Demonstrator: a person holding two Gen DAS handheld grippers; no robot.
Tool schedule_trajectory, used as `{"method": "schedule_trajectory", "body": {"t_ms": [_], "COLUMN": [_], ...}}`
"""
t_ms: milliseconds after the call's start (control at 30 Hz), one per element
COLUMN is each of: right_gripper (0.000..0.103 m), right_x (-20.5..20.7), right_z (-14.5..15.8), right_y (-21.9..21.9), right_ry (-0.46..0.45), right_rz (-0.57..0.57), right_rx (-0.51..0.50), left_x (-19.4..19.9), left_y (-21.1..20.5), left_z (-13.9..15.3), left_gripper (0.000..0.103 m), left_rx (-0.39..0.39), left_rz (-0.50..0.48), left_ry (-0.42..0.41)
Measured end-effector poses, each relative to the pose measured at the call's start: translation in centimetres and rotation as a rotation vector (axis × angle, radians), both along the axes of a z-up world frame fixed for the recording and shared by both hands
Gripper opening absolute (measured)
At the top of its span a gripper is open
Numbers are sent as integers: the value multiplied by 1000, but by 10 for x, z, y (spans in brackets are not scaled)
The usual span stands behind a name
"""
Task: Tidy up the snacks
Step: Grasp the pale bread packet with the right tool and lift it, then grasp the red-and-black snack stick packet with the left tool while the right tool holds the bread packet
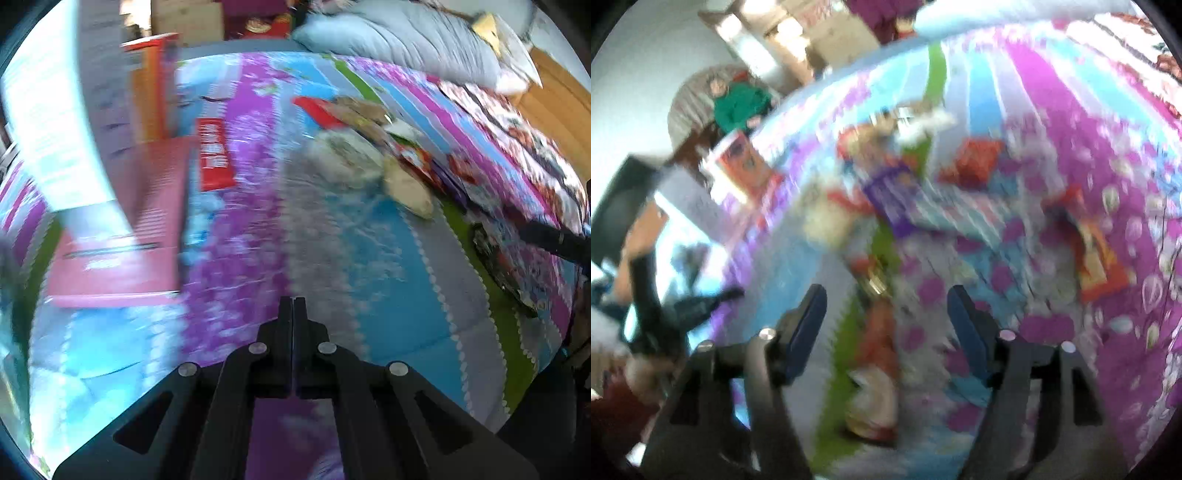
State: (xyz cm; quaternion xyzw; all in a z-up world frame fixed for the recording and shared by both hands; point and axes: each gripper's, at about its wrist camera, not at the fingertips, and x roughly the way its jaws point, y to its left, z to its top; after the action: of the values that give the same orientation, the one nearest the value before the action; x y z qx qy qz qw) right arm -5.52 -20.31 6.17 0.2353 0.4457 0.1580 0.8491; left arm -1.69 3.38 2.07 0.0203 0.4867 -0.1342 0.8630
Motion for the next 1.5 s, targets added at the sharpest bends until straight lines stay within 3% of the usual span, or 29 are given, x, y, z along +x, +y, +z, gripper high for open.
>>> {"method": "schedule_trajectory", "body": {"t_ms": [100,267,400,500,600,667,800,867,967,1033,1133,1200,1300,1400,1433,1467,1500], "right_gripper": [74,73,73,63,60,60,60,60,60,60,60,60,60,59,59,59,59], "right_x": [42,99,115,113,106,97,62,40,15,4,-8,-14,-20,-15,-13,-14,-16], "right_z": [-10,-44,-47,-47,-44,-38,4,28,33,15,-18,-32,-32,-27,-25,-22,-20], "right_y": [30,77,87,91,89,83,68,49,7,-13,-11,6,35,57,56,52,43], "right_ry": [81,233,211,180,168,149,32,-41,-50,1,66,79,40,19,14,9,5], "right_rz": [16,-34,-76,-50,-14,4,54,43,-22,-58,-6,50,112,185,167,152,128], "right_rx": [144,33,-59,-135,-113,-39,1,-40,-136,-321,-533,-607,-597,-408,-375,-357,-327], "left_x": [-2,-3,-7,-8,-9,-11,-15,-18,-22,-24,-21,-20,-20,-21,-21,-21,-23], "left_y": [13,17,15,14,12,12,6,-7,-40,-62,-79,-79,-72,-61,-58,-58,-58], "left_z": [9,21,23,22,21,20,16,15,14,14,18,21,25,25,25,26,28], "left_gripper": [0,0,3,7,7,7,13,17,17,17,17,17,17,17,21,34,42], "left_rx": [-36,-100,-142,-147,-154,-159,-175,-190,-216,-203,-184,-164,-128,-130,-139,-150,-161], "left_rz": [42,41,26,17,10,8,-8,-45,-132,-164,-138,-114,-90,-55,-44,-35,-27], "left_ry": [-38,-71,-74,-71,-67,-59,-25,-1,32,29,18,8,0,18,23,25,16]}}
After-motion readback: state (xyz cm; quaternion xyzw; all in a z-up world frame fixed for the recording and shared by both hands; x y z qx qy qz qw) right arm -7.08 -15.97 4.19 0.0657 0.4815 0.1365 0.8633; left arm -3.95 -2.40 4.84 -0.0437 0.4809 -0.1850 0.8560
